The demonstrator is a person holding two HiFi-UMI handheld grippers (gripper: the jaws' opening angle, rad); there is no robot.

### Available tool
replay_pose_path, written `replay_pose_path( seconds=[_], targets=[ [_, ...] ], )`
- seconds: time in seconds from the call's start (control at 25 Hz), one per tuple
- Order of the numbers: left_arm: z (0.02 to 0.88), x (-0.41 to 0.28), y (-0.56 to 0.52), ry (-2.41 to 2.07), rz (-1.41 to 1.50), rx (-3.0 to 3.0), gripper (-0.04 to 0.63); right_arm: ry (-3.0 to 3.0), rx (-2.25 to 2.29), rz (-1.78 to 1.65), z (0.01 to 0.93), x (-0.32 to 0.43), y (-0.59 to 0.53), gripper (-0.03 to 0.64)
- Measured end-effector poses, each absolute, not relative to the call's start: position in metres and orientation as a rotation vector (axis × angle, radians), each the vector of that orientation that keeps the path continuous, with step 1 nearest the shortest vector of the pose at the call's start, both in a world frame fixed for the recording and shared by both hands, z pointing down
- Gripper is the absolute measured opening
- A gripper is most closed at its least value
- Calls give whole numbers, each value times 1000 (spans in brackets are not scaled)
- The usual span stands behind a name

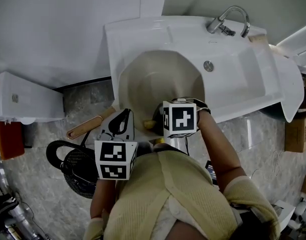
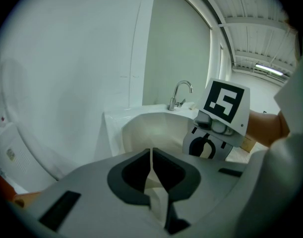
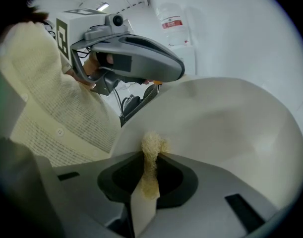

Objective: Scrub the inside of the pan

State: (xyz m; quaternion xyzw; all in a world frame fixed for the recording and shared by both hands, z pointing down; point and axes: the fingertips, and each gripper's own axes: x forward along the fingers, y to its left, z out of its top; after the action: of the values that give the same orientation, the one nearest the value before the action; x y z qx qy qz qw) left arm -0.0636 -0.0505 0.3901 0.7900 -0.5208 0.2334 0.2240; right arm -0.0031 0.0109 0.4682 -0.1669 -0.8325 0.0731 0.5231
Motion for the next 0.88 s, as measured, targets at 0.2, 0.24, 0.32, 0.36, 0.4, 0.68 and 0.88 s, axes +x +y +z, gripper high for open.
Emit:
replay_pose_path(
  seconds=[0.2, 0.24, 0.32, 0.36, 0.4, 0.68, 0.88],
  targets=[
    [386, -59, -55, -1432, 653, 2203, 70, -1999, -436, 163, 460, 2, 14, 78],
    [385, -58, -56, -1431, 652, 2206, 71, -2009, -432, 158, 457, 3, 13, 77],
    [384, -57, -58, -1430, 650, 2211, 71, -2036, -399, 140, 453, 2, 7, 78],
    [383, -57, -59, -1429, 648, 2213, 69, -2051, -370, 128, 450, 2, 1, 77],
    [383, -57, -60, -1429, 646, 2214, 71, -2068, -335, 114, 448, 3, -6, 78],
    [381, -55, -66, -1420, 645, 2228, 69, -2149, 10, -13, 429, 14, -79, 78],
    [381, -57, -69, -1420, 641, 2221, 71, -2134, 198, -104, 420, 23, -124, 78]
  ],
)
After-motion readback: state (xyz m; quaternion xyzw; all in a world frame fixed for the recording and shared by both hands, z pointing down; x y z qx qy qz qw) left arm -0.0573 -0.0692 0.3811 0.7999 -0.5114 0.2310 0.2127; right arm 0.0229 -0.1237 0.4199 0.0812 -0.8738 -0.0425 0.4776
